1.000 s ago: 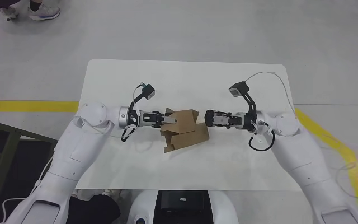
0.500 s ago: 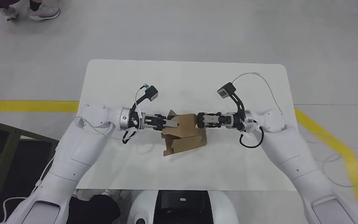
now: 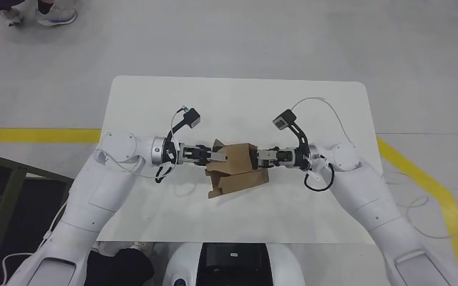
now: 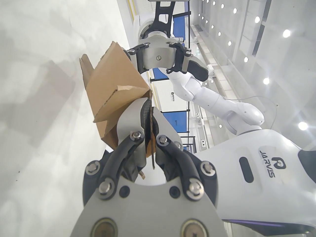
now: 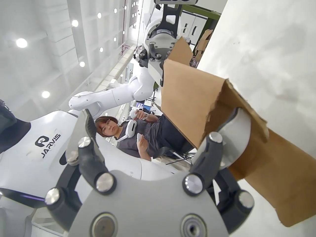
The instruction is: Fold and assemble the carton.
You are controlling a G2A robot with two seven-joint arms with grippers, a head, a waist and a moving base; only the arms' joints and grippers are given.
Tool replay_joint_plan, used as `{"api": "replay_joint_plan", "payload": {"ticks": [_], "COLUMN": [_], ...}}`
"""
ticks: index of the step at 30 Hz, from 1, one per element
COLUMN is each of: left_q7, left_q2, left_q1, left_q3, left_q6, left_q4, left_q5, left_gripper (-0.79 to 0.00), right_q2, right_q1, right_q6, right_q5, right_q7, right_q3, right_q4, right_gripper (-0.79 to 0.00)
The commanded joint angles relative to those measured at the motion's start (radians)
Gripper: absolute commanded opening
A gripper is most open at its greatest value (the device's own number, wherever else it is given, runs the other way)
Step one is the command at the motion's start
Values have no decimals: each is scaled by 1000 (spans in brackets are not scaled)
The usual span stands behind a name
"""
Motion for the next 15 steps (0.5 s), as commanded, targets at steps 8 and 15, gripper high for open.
{"api": "replay_joint_plan", "payload": {"ticks": [8, 15], "left_q7": [0, -1], "left_q2": [2, 1], "left_q1": [2, -1], "left_q3": [0, 4], "left_q6": [4, 4], "left_q4": [-3, 5], "left_q5": [1, -4], "left_gripper": [-785, -785], "right_q2": [-11, -2], "right_q1": [13, 11], "right_q6": [14, 36], "right_q5": [25, 11], "right_q7": [14, 37], "right_q3": [-5, 21], "right_q4": [5, -21], "right_gripper": [0, -151]}}
